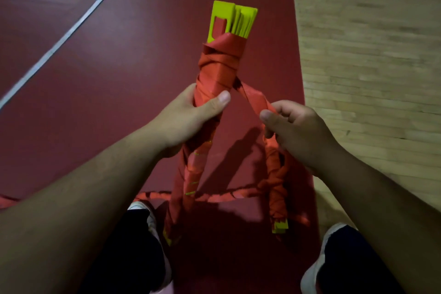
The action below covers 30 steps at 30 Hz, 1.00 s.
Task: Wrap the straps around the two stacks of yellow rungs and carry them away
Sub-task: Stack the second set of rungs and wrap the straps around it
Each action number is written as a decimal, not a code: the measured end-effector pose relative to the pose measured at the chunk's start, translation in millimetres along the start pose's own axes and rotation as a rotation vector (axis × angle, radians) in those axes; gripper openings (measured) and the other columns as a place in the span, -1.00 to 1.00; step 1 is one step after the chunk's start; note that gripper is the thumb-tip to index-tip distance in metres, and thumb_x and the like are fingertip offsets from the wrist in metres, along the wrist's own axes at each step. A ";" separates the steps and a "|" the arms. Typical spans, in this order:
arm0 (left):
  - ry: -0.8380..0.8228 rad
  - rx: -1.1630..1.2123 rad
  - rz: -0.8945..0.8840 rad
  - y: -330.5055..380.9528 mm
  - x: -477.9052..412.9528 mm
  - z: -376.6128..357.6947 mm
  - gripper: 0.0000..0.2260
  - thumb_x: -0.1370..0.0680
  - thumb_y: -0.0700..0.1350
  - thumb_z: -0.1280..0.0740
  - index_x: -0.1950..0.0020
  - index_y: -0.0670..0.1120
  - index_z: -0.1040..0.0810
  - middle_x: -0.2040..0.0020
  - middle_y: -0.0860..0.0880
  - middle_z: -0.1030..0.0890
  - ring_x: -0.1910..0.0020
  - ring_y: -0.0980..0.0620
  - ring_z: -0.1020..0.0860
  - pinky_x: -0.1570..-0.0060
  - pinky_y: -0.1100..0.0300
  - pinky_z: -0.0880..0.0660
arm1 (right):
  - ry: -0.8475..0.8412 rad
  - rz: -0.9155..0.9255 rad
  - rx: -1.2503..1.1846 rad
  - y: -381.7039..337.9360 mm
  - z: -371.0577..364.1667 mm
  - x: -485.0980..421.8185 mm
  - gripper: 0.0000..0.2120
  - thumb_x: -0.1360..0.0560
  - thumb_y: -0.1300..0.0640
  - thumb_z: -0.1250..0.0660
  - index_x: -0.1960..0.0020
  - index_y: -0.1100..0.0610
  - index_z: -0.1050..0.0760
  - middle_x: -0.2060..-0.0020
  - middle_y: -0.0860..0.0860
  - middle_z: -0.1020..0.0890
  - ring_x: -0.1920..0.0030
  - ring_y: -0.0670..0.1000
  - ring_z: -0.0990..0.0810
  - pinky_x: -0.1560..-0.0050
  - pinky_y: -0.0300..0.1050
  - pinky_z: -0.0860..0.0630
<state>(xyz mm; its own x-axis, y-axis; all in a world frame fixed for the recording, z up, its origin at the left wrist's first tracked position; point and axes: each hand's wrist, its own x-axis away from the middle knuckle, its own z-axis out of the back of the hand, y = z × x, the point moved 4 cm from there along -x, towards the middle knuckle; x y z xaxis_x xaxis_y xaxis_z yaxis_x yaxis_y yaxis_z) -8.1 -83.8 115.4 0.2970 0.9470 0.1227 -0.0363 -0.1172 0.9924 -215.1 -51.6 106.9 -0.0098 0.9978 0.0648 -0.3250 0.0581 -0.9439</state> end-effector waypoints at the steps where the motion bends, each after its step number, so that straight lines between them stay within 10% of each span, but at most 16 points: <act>1: -0.025 -0.021 0.002 -2.1 0.4 -1.9 -0.69 -0.50 0.16 -0.42 -0.10 0.01 -0.48 0.34 0.22 -0.61 0.32 0.25 -0.56 0.27 0.34 -0.48 | -0.001 -0.001 0.018 2.4 -2.2 -1.5 -0.79 -0.57 0.00 -0.36 0.21 0.06 -0.56 0.43 0.00 -0.57 0.50 -0.17 -0.38 0.37 -0.19 -0.33; 17: -0.093 -0.149 -0.085 2.2 4.8 -1.4 -0.62 -0.40 -0.10 -0.52 -0.19 -0.09 -0.56 0.11 0.07 -0.66 0.10 0.13 -0.62 0.06 0.22 -0.56 | -0.083 -0.091 0.017 6.3 -12.4 -2.5 -0.74 -0.54 -0.05 -0.29 0.25 0.02 -0.58 0.40 -0.02 -0.55 0.48 -0.14 -0.40 0.35 -0.13 -0.28; 21: -0.036 -0.086 -0.103 3.6 5.5 -1.5 -0.45 -0.35 0.01 -0.51 -0.26 -0.22 -0.54 -0.05 -0.27 -0.64 -0.01 -0.23 -0.64 -0.11 -0.22 -0.58 | -0.067 -0.089 0.041 5.3 -11.0 -4.1 -0.72 -0.62 0.08 -0.26 0.24 0.10 -0.56 0.44 0.00 -0.50 0.48 -0.12 -0.37 0.35 -0.13 -0.28; 30: -0.047 0.061 -0.038 2.5 2.9 -1.4 -0.45 -0.35 0.00 -0.50 -0.16 -0.35 -0.50 0.17 -0.07 -0.60 0.11 -0.13 -0.59 -0.17 -0.25 -0.53 | -0.104 -0.054 -0.004 -2.4 -12.4 2.0 -0.71 -0.67 0.10 -0.15 0.15 0.14 -0.52 0.36 0.08 -0.59 0.41 0.00 -0.47 0.36 -0.12 -0.40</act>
<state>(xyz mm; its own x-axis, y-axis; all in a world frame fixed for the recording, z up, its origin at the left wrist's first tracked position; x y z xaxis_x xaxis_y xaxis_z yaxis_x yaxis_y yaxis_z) -8.8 -80.9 118.2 0.3419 0.9360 0.0831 0.0341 -0.1007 0.9943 -202.6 -49.4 105.3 -0.0907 0.9846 0.1491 -0.3238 0.1124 -0.9394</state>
